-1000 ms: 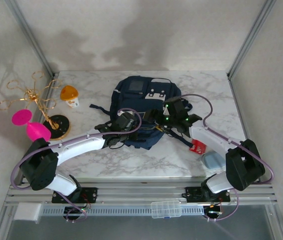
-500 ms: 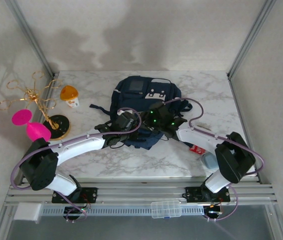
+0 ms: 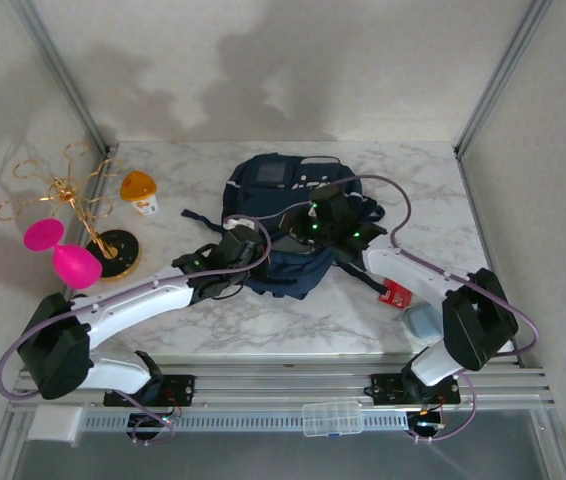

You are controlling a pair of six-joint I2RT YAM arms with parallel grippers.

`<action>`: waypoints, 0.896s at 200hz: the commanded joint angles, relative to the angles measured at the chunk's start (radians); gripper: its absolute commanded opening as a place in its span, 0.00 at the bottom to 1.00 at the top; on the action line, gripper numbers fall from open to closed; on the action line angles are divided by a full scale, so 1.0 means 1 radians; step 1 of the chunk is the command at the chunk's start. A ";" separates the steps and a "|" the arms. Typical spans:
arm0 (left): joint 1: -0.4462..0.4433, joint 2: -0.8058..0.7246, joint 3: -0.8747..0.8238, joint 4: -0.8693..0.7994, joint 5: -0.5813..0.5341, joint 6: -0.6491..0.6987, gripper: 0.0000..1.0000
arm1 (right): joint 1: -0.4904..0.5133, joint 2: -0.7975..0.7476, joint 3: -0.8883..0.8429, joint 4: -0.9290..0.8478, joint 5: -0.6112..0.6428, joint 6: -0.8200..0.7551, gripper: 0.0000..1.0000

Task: Pack the student bag
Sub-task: Unzip the student bag at the center of the table.

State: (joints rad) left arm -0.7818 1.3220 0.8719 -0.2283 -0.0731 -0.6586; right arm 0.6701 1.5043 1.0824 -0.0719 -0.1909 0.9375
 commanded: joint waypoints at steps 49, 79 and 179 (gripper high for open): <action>0.169 -0.078 -0.087 -0.087 -0.039 0.046 0.00 | -0.309 -0.126 0.071 -0.019 -0.471 -0.251 0.00; 0.214 -0.004 -0.059 -0.028 -0.055 0.104 0.00 | -0.337 -0.012 0.088 0.003 -0.623 -0.277 0.00; 0.378 0.180 0.017 0.203 -0.011 0.203 0.00 | -0.352 -0.011 0.079 -0.138 -0.545 -0.379 0.00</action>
State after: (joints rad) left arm -0.4793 1.4685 0.8806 -0.0593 0.0479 -0.4706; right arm 0.3527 1.5242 1.1641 -0.2153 -0.7380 0.6132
